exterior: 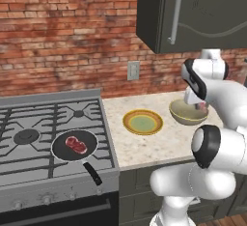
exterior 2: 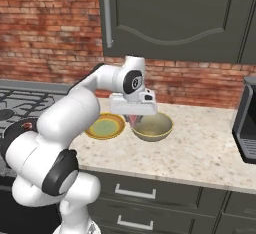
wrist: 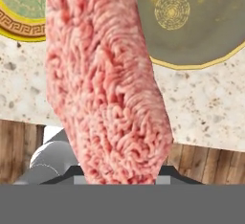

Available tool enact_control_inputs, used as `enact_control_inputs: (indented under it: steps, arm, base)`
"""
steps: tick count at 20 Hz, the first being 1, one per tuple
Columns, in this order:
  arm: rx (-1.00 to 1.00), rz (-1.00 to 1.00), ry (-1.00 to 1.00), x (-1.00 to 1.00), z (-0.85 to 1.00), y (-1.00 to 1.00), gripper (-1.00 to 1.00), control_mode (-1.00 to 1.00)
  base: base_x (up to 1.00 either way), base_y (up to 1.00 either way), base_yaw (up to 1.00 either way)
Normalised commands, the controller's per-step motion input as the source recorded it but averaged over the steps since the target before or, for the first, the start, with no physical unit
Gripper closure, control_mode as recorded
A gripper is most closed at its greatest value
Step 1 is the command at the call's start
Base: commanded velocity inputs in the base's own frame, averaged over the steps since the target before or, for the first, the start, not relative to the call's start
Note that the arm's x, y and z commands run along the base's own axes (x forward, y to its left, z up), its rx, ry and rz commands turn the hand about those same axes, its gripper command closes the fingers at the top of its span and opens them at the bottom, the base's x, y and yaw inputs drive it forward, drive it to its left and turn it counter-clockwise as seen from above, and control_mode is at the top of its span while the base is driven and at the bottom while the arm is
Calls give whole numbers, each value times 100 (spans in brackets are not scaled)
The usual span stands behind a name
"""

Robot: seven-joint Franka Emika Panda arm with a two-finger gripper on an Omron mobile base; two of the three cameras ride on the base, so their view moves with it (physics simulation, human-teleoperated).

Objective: Place one of the steaks on the plate and the other in the bowl. Then place the bowl in the fridge.

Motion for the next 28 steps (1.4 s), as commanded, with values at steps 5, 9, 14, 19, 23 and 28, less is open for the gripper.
enact_control_inputs:
  steps: [5,9,14,19,23,28]
  arm:
    - [2,0,0,28,-29,-7,100,-100]
    - [1,0,0,32,-26,-9,100,-100]
    - [6,0,0,21,-1,-2,100,-100]
    - [2,2,-2,15,-23,-1,100,-100]
    - [0,1,0,19,-28,-9,100,-100]
    - [0,1,0,26,-11,-10,100,-100]
  base:
    - [0,0,0]
    - [0,0,0]
    - [0,0,0]
    - [0,0,0]
    - [0,0,0]
    - [0,0,0]
